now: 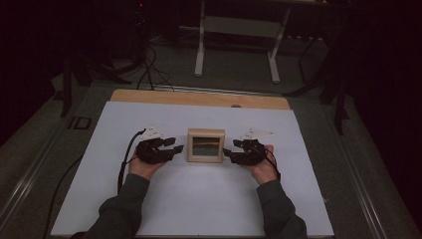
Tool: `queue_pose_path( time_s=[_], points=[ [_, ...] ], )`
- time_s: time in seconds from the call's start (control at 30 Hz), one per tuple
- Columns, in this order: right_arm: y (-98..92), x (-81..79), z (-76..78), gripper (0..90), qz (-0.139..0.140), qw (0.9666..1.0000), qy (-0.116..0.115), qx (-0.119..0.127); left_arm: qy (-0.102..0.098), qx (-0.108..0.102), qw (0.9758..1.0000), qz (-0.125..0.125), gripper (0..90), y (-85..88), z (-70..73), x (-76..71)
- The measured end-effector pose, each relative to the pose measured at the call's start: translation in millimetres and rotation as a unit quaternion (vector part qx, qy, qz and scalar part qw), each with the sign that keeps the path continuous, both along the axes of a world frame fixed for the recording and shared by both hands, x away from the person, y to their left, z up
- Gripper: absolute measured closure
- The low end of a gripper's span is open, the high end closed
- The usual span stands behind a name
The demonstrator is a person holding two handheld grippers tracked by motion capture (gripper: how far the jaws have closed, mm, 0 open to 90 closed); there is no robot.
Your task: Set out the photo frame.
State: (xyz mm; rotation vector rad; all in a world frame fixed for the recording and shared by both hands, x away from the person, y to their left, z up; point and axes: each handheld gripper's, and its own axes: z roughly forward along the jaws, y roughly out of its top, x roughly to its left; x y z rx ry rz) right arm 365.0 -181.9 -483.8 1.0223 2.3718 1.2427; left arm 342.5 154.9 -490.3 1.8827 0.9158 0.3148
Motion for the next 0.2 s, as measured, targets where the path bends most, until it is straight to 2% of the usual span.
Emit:
queue_pose_path(
  time_s=[0.2],
  points=[
    [-4.7,-2.2,0.0,41.1,0.005,1.0,0.003,-0.006,0.004,0.005,1.0,0.001,51.9,3.9,0.1,-4.0]
  ],
)
